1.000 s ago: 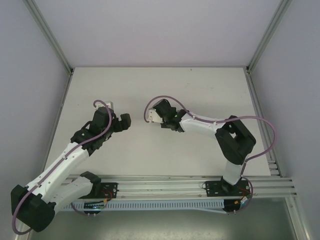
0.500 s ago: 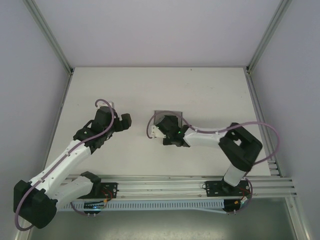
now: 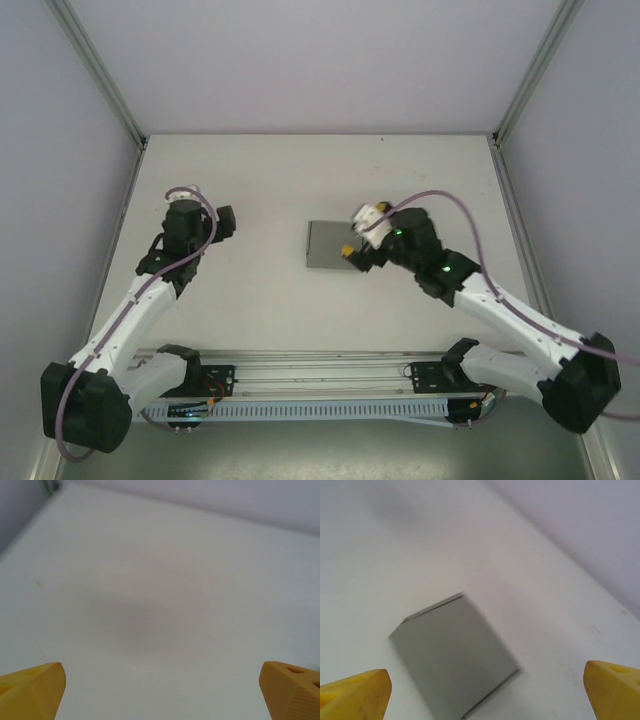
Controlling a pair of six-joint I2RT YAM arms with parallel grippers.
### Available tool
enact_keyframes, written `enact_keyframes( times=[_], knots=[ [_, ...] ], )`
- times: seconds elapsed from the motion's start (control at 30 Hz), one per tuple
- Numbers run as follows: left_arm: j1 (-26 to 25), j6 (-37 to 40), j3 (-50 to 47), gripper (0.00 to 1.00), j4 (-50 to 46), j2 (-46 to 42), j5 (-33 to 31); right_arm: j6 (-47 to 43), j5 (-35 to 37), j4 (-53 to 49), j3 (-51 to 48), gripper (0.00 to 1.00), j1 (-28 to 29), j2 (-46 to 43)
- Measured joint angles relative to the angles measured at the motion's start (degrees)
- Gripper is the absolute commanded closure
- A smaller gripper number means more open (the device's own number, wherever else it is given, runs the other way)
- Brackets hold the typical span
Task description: Assemble paper box
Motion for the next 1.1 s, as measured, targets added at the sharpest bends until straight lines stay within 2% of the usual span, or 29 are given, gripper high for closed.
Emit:
enact_keyframes(
  times=[0.17,0.37,0.47,0.63,0.73,0.83,0.93,1.0,1.1],
  knots=[
    [9.4,9.2,-8.6,0.02,18.1,2.9,-0.4,10.6,6.2,3.2,-0.2,0.01,-11.2,-0.3],
    [11.1,14.4,-17.8,0.02,36.3,15.3,4.9,17.9,11.0,7.8,-5.8,0.01,-24.0,6.9],
    [11.2,15.7,-19.1,0.01,44.5,20.6,7.2,18.3,11.4,12.3,-9.7,0.01,-27.0,10.6],
    [11.7,17.4,-21.3,0.01,58.6,28.4,12.5,17.0,9.8,25.4,-18.1,0.01,-27.7,14.1],
    [12.2,17.6,-22.2,0.01,61.5,28.9,14.1,16.3,8.3,38.4,-23.4,0.01,-28.1,19.3],
    [12.3,17.8,-22.2,0.01,63.9,28.9,15.0,16.4,7.5,43.5,-24.9,0.01,-29.2,25.0],
    [12.3,17.8,-22.2,0.01,65.0,28.9,15.4,18.8,3.3,47.4,-24.8,0.01,-34.3,25.7],
    [12.3,17.8,-22.2,0.01,65.3,28.9,15.5,20.9,0.2,54.6,-24.7,0.01,-38.5,28.7],
    [12.3,17.8,-22.2,0.01,65.7,28.9,15.5,23.3,-2.4,55.6,-23.8,0.01,-41.4,31.7]
  ],
)
